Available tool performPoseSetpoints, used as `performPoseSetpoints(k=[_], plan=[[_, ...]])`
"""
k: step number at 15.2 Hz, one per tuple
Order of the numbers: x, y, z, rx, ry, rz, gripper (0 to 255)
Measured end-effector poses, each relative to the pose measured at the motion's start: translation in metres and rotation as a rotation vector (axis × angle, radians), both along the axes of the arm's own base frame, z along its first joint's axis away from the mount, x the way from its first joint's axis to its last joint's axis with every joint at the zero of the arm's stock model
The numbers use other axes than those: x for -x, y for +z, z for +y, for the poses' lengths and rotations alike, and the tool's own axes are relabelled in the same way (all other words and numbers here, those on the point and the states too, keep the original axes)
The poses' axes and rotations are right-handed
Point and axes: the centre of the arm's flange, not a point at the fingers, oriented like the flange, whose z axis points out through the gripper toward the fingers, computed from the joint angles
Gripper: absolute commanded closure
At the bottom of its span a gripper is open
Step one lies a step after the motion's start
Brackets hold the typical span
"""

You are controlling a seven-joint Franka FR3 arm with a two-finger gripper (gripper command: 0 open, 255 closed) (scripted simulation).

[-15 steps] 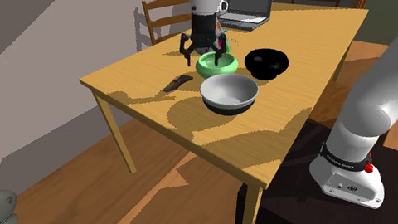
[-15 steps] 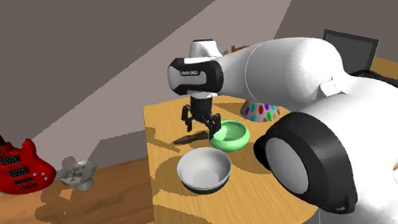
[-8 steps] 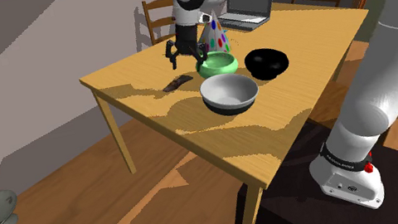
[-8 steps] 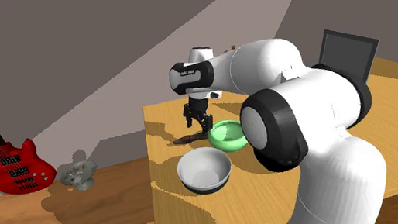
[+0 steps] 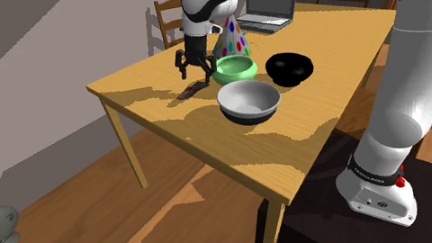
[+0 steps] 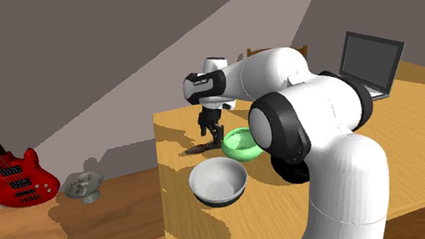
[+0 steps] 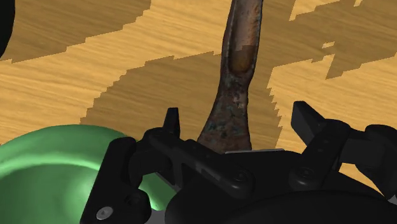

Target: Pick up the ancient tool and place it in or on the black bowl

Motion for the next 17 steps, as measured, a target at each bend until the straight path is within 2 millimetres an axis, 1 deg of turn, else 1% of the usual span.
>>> performPoseSetpoints(k=[3,9,10,11,12,13,17], plan=[[-0.003,-0.007,0.011,-0.004,0.005,-0.016,0],[-0.003,-0.008,0.012,-0.018,-0.001,-0.021,0],[-0.002,-0.007,0.011,-0.011,0.002,-0.022,255],[0.000,-0.006,0.013,-0.016,0.002,-0.021,255],[0.003,-0.009,0.014,-0.033,-0.007,-0.010,255],[0.004,-0.013,0.012,-0.021,-0.005,-0.004,255],[0.007,-0.011,0.011,-0.003,0.000,0.000,255]])
